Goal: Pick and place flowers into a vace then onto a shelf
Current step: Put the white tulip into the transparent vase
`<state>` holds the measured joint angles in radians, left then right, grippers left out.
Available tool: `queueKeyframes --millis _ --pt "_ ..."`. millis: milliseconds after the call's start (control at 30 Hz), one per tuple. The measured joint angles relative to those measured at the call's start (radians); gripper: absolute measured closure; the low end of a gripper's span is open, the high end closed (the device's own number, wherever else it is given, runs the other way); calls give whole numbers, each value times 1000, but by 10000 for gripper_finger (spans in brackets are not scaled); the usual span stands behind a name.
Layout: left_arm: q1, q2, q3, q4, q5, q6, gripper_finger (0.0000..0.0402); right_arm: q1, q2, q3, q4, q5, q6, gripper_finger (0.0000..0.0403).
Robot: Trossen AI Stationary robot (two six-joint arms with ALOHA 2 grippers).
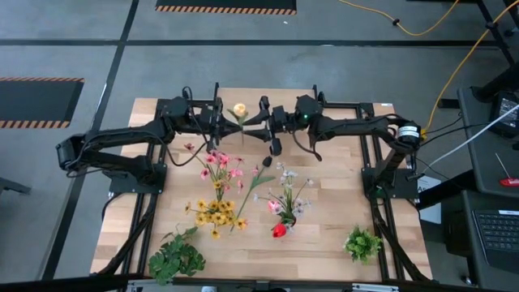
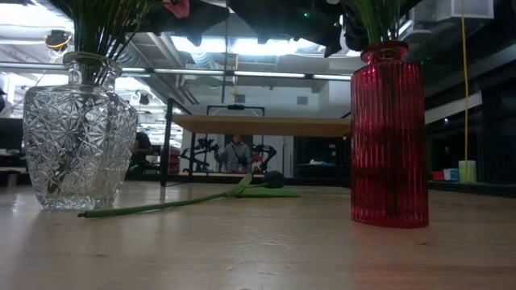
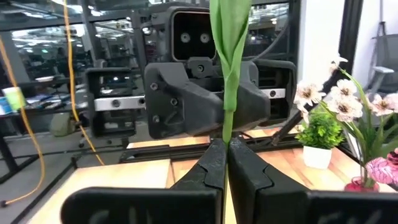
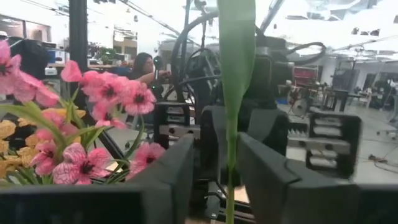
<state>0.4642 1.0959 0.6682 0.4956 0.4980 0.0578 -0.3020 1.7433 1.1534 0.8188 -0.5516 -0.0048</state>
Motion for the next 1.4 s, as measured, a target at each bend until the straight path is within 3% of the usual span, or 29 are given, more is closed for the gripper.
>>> queueKeyframes --millis 167,300,467,700,933,1133,1300,1400 --pt "37 -71 0 -73 -1 0 398 -17 -49 0 -99 0 -7 230" --pt "70 -154 0 -134 -15 30 399 -22 -104 0 -255 0 -63 219" --pt "105 -285 0 -295 -133 46 399 -22 -146 0 -336 0 -132 260" --pt "93 -481 0 -530 -225 79 399 -27 -147 -22 -388 48 -143 389" --pt "50 -651 0 -709 -334 41 399 -26 -146 -148 -251 64 -97 398" --pt "-5 -749 0 -829 -348 -25 399 1 -146 -234 -125 84 -46 397" --pt "-48 -800 0 -850 -348 -36 399 39 -146 -246 -126 158 -41 400" --pt "-67 -819 28 -964 -348 -49 399 67 -146 -246 -127 171 -41 399"
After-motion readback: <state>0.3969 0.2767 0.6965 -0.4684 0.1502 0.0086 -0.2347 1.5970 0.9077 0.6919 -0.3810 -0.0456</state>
